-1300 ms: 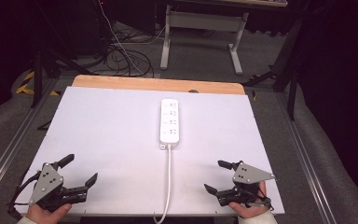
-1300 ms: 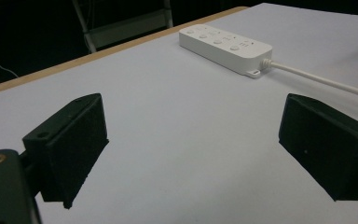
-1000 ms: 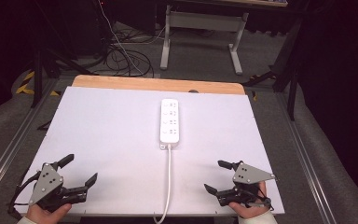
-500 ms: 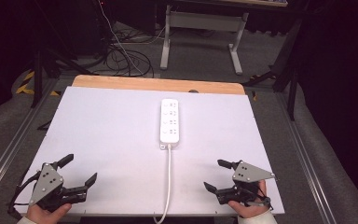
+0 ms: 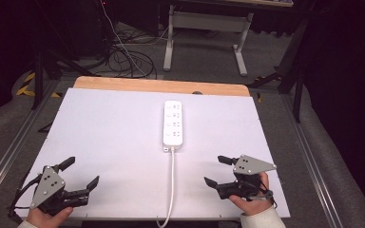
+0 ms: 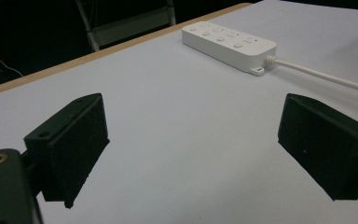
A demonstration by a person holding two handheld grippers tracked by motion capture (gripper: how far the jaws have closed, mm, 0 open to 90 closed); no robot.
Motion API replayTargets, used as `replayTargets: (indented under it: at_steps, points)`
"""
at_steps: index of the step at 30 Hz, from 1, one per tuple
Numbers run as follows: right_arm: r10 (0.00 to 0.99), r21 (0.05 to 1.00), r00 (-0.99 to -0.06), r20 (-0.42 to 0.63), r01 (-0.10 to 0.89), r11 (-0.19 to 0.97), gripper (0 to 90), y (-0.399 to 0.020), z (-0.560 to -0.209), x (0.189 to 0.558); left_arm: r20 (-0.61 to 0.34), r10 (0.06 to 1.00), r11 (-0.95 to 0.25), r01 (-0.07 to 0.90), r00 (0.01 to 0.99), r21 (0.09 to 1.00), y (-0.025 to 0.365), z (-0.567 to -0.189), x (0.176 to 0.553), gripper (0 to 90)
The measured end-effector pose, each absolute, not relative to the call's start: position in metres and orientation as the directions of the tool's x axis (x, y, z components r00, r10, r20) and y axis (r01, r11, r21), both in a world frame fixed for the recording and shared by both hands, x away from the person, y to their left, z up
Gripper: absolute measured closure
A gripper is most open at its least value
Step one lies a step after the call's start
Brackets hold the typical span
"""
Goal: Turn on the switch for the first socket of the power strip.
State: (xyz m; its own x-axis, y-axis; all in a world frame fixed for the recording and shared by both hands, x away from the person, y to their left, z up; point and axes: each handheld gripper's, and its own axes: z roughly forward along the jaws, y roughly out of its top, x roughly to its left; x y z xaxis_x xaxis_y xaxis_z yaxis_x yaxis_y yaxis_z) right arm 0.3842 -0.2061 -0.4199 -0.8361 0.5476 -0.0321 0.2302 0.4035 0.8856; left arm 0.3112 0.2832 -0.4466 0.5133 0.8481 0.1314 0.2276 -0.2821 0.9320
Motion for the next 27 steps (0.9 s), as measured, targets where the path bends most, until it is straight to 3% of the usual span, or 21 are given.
replayTargets:
  at_steps: [27]
  points:
    - [0.516, 0.884, -0.855, -0.054, 0.199, 0.423, 18.7, -0.163, -0.384, 0.425, 0.135, 0.847, -0.288, 0.232, 0.514, 0.929, 0.283, -0.447, 0.312, 9.1]
